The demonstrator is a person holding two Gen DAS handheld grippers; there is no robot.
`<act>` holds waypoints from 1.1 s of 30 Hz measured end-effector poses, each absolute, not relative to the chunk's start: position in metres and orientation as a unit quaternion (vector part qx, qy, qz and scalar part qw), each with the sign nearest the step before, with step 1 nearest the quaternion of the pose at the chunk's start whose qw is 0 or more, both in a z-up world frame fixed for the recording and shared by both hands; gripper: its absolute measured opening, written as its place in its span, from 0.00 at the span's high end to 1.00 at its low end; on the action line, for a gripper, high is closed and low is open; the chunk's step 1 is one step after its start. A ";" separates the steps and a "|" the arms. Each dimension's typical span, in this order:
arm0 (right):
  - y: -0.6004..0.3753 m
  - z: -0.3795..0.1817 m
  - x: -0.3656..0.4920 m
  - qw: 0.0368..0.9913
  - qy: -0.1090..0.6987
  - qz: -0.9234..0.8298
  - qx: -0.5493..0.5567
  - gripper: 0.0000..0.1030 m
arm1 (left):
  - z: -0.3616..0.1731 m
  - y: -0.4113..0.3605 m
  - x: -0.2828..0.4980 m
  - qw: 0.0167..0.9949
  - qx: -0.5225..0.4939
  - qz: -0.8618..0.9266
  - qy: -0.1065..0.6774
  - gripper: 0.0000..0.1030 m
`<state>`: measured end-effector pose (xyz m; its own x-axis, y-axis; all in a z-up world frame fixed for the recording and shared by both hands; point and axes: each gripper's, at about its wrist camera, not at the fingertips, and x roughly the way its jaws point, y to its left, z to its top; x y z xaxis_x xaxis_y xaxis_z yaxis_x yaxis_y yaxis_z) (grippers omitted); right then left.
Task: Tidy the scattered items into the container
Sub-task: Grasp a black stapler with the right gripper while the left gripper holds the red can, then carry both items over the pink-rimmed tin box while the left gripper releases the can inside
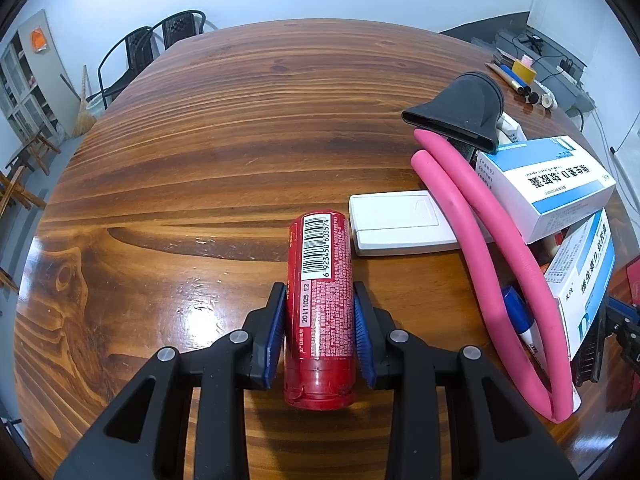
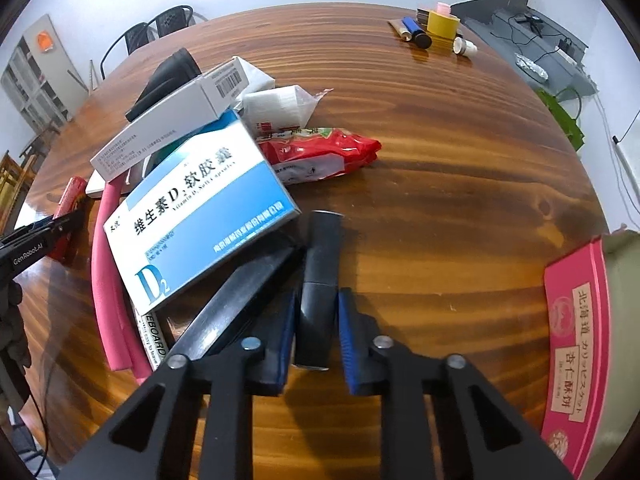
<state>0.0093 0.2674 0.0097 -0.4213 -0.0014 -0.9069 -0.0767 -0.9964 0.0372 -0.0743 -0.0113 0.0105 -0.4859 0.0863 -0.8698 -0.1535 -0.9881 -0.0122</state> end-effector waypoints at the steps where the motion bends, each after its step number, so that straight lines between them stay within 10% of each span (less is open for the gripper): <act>1: 0.268 0.009 0.009 0.023 0.037 0.842 -0.537 0.79 | 0.010 -0.011 -0.074 0.070 -0.502 0.861 0.034 0.67; 33: 0.341 0.060 0.079 -0.029 0.109 0.856 -0.505 0.86 | 0.076 0.075 0.002 0.114 -0.476 0.872 0.022 0.67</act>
